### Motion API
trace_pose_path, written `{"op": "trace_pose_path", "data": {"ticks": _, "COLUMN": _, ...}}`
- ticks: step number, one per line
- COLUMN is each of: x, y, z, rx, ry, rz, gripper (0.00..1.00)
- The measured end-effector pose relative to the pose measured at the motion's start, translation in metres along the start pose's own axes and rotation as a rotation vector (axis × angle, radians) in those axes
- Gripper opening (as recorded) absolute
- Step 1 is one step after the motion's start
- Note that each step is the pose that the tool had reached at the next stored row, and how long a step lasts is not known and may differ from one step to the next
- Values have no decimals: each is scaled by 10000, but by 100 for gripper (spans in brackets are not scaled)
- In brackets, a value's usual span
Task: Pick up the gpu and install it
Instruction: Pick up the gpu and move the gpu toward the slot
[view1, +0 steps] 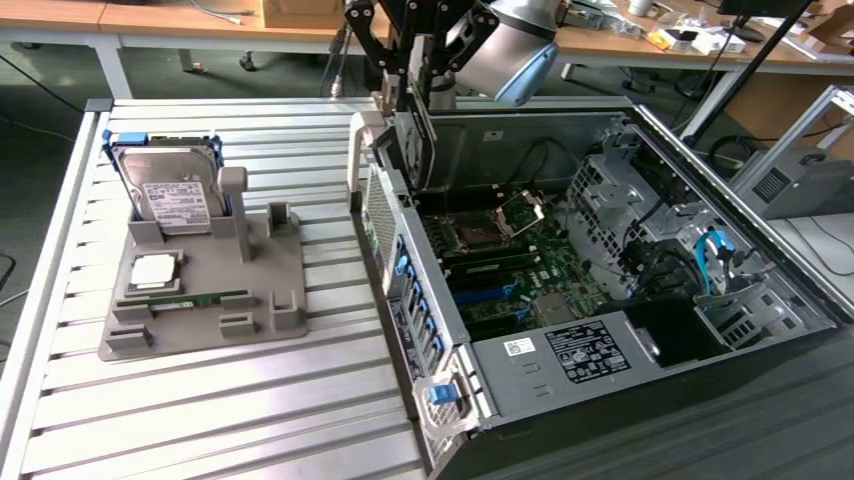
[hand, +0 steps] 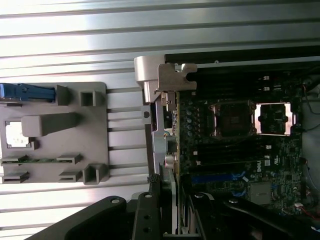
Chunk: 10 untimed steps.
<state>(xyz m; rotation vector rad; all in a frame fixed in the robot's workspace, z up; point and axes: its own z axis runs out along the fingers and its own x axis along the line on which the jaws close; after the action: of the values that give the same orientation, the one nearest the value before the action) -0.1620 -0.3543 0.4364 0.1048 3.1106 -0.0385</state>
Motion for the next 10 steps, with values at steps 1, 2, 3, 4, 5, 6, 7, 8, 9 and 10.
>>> {"op": "trace_pose_path", "data": {"ticks": 1, "x": -4, "y": 0, "z": 0, "rx": 1, "ry": 0, "rz": 0, "gripper": 27}}
{"op": "trace_pose_path", "data": {"ticks": 2, "x": -9, "y": 1, "z": 0, "rx": 2, "ry": 1, "rz": 0, "gripper": 27}}
{"op": "trace_pose_path", "data": {"ticks": 3, "x": -16, "y": 1, "z": 0, "rx": 2, "ry": 0, "rz": 0, "gripper": 27}}
{"op": "trace_pose_path", "data": {"ticks": 4, "x": -20, "y": 1, "z": 0, "rx": 2, "ry": 0, "rz": 0, "gripper": 27}}
{"op": "trace_pose_path", "data": {"ticks": 5, "x": -25, "y": 2, "z": 1, "rx": 2, "ry": 0, "rz": 0, "gripper": 27}}
{"op": "trace_pose_path", "data": {"ticks": 6, "x": -29, "y": 2, "z": 1, "rx": 3, "ry": 0, "rz": 0, "gripper": 27}}
{"op": "trace_pose_path", "data": {"ticks": 7, "x": -34, "y": 2, "z": 1, "rx": 3, "ry": 0, "rz": 0, "gripper": 27}}
{"op": "trace_pose_path", "data": {"ticks": 8, "x": -40, "y": 3, "z": 1, "rx": 4, "ry": 0, "rz": 0, "gripper": 27}}
{"op": "trace_pose_path", "data": {"ticks": 9, "x": -44, "y": 3, "z": 1, "rx": 4, "ry": 0, "rz": 0, "gripper": 27}}
{"op": "trace_pose_path", "data": {"ticks": 10, "x": -50, "y": 4, "z": 1, "rx": 5, "ry": 0, "rz": 0, "gripper": 27}}
